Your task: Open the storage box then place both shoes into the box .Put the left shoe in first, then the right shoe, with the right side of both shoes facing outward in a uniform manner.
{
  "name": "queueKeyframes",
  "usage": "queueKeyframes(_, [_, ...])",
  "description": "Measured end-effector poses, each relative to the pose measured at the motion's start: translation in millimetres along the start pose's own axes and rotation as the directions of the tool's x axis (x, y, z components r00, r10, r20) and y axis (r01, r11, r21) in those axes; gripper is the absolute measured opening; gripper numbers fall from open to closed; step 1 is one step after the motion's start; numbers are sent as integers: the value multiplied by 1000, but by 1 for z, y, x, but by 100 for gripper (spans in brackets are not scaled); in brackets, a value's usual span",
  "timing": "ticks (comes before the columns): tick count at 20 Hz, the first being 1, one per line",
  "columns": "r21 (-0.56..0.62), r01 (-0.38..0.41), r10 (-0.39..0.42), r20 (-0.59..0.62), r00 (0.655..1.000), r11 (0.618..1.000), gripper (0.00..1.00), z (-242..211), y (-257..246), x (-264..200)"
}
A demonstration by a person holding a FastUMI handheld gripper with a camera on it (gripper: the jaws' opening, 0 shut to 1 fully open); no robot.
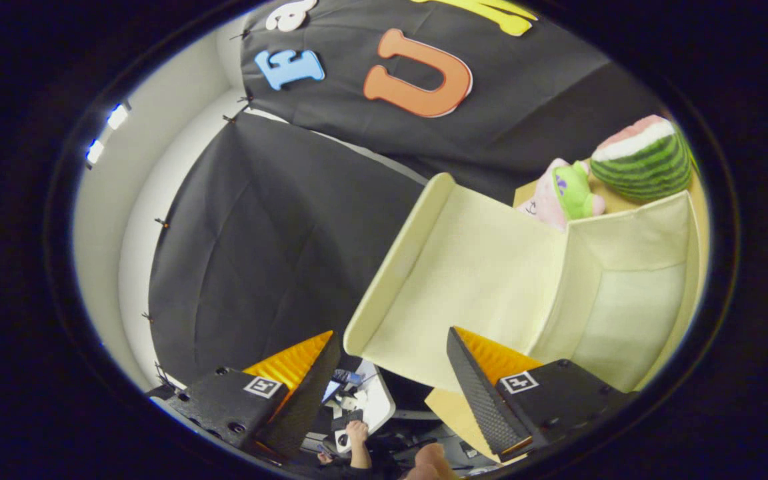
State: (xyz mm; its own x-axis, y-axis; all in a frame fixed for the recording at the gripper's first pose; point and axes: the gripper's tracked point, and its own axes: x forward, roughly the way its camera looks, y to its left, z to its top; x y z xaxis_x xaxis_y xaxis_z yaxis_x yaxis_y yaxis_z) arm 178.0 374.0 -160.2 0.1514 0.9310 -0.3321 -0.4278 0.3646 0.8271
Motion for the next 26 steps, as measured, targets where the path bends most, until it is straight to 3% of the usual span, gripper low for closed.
queueKeyframes(8, [4,191,-191,31,981,981,100,-6,-53,-47])
queueKeyframes(11, [-36,316,-315,40,948,948,100,-7,-88,-74])
queueKeyframes(15, [-33,481,-478,59,876,876,100,-5,-140,-115])
queueKeyframes(19, [-10,591,-590,37,807,807,100,-8,-180,-163])
queueKeyframes(23, [-57,702,-699,60,712,710,100,-6,-222,-215])
queueKeyframes(26, [-75,788,-786,56,616,612,100,-13,-253,-251])
